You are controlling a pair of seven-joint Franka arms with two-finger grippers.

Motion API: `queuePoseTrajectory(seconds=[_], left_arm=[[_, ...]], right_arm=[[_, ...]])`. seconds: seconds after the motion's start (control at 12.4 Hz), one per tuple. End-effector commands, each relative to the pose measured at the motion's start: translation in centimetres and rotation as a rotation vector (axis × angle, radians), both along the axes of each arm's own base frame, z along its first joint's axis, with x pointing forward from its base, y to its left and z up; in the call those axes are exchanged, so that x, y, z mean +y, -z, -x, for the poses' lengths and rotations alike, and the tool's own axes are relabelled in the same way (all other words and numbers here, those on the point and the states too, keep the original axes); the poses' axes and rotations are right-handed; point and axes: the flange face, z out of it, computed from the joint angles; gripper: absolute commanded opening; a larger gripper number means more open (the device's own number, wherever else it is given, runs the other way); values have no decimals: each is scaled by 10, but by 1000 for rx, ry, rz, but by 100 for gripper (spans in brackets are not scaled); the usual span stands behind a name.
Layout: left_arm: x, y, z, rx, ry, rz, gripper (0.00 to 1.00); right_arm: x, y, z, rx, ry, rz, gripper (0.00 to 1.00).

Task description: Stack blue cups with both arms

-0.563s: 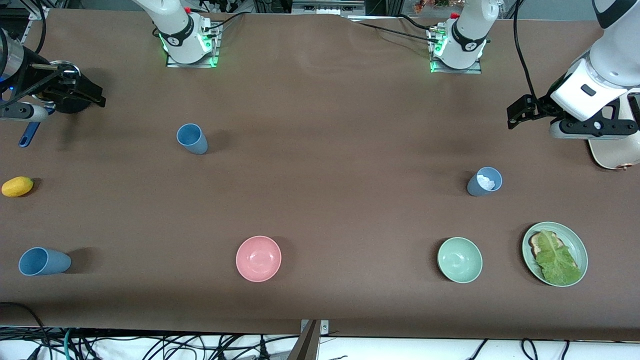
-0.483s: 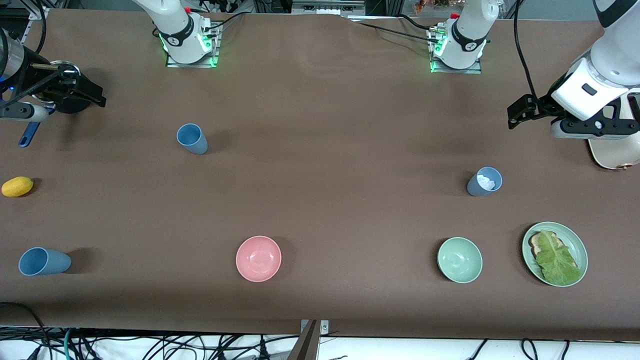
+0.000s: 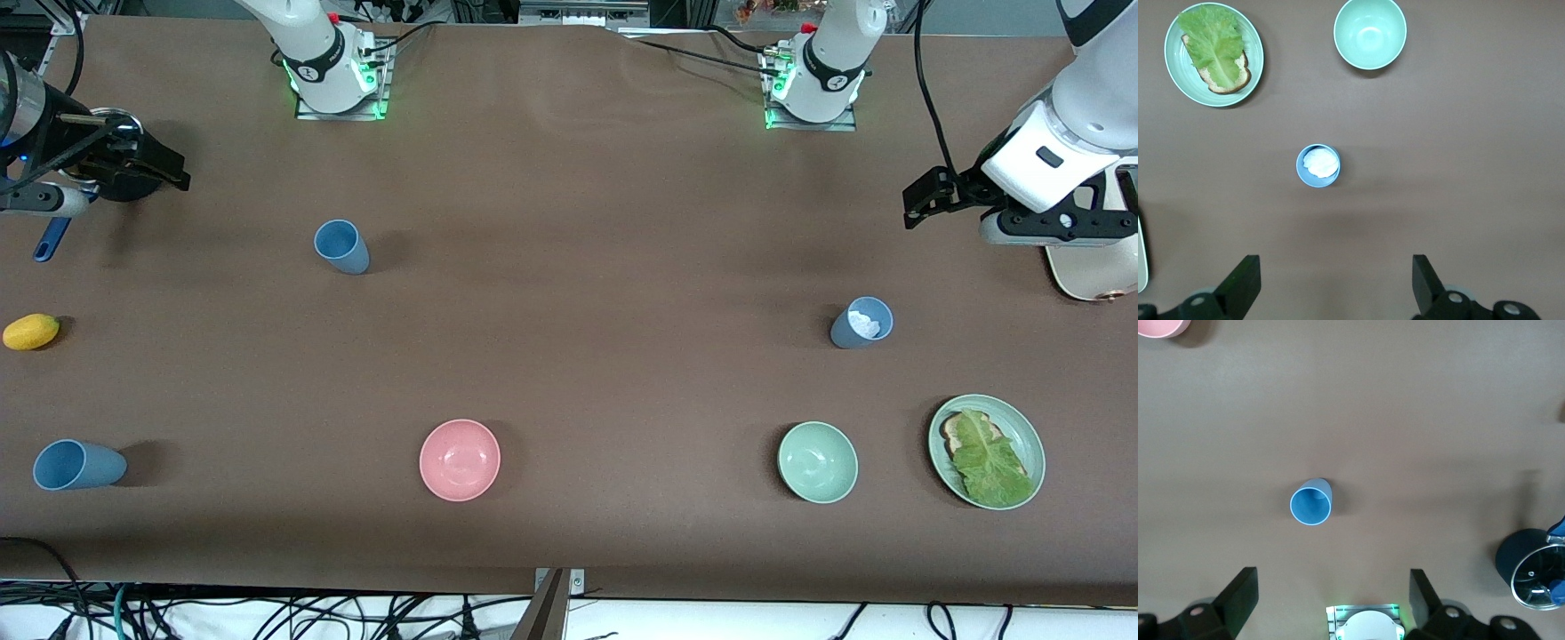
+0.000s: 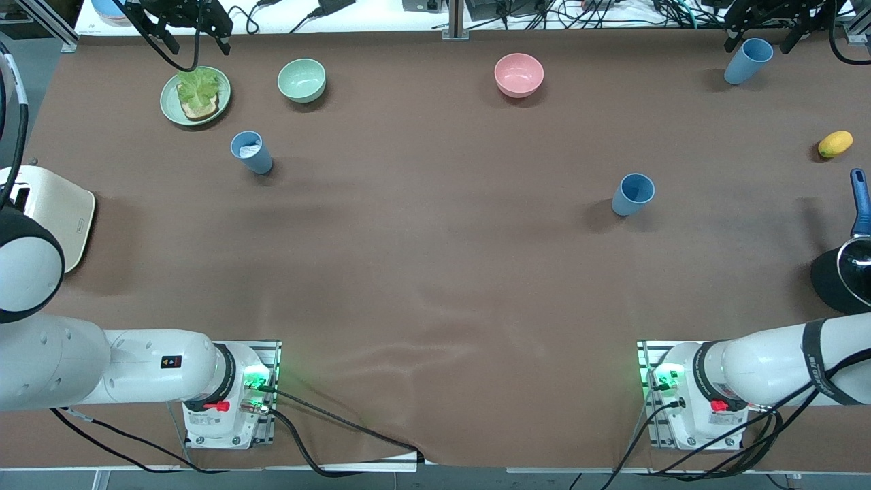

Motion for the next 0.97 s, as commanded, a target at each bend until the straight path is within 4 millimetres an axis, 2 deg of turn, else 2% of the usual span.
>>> queuePoseTrajectory(seconds=[0.0, 0.16, 0.89], left_arm=[[-2, -7, -3, 9, 12, 27, 100], [-10, -21, -5, -22, 27, 23, 100], [-4, -21, -8, -25, 16, 18, 100]], right_arm=[[2, -6, 1, 4, -9, -10, 100], [2, -6, 1, 4, -9, -10, 100], [2, -6, 1, 6, -9, -10, 100]])
